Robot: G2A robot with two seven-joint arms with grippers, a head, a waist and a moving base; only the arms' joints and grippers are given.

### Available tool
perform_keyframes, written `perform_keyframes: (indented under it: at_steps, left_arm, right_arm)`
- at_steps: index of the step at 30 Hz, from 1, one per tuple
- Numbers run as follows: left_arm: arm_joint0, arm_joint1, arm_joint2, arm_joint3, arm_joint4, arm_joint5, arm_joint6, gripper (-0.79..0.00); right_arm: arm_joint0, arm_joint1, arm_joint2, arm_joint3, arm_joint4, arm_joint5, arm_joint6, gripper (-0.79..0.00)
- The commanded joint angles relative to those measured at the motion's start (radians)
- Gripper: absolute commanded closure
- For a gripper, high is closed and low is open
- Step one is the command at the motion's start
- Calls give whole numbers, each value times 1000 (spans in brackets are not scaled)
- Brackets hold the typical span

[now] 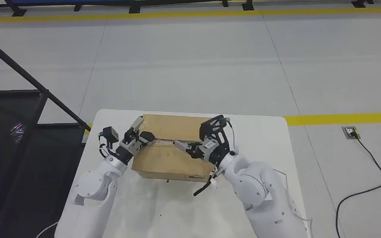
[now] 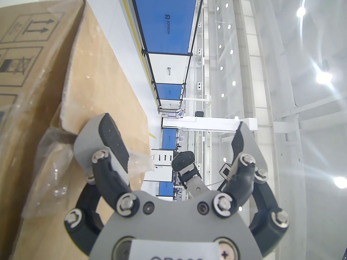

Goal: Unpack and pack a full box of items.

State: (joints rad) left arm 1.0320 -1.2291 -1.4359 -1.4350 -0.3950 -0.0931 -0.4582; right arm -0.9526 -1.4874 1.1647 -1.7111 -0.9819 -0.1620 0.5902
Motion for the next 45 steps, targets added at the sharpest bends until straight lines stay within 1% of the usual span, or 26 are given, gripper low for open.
perform_keyframes:
  at_steps: [1, 3, 7, 12, 15, 18, 21, 27, 30, 32, 36, 40, 45]
  left_arm:
    - [-3, 0, 1, 3, -2, 1, 4, -785]
    - [-6, -1, 4, 6, -3, 1, 7, -785]
    - [-12, -2, 10, 13, -1, 0, 12, -785]
    - [-17, -4, 19, 21, 0, -3, 14, -785]
    - [-19, -5, 23, 26, -2, -6, 15, -785]
    - [-22, -6, 25, 30, -2, -5, 12, -785]
    - [-25, -6, 26, 33, -4, -8, 11, -785]
    - [-30, -7, 33, 38, -1, -7, 7, -785]
    - [-31, -7, 33, 40, -1, -9, 7, -785]
    - [-31, -7, 32, 43, -3, -8, 7, -785]
    - [-30, -7, 29, 44, -4, -9, 6, -785]
    - [-29, -7, 27, 43, -7, -11, 3, -785]
    - [-29, -6, 25, 42, -8, -10, 3, -785]
  right_arm:
    - [-11, -3, -18, 4, 46, 3, -3, -785]
    - [11, -8, -43, 34, 64, 22, 17, -785]
    - [95, -27, -83, 149, 220, 45, 46, -785]
    - [198, -46, -91, 300, 457, 21, 110, -785]
    - [249, -54, -105, 377, 526, 28, 142, -785]
    - [287, -61, -120, 440, 601, 1, 196, -785]
    - [318, -66, -134, 498, 615, -3, 197, -785]
    - [346, -79, -162, 575, 659, -32, 135, -785]
    - [370, -88, -178, 616, 711, -44, 166, -785]
    - [387, -92, -184, 646, 748, -74, 192, -785]
    - [414, -97, -192, 695, 753, -80, 177, -785]
    - [425, -96, -190, 712, 737, -64, 168, -785]
    - [399, -79, -153, 681, 721, -59, 171, -785]
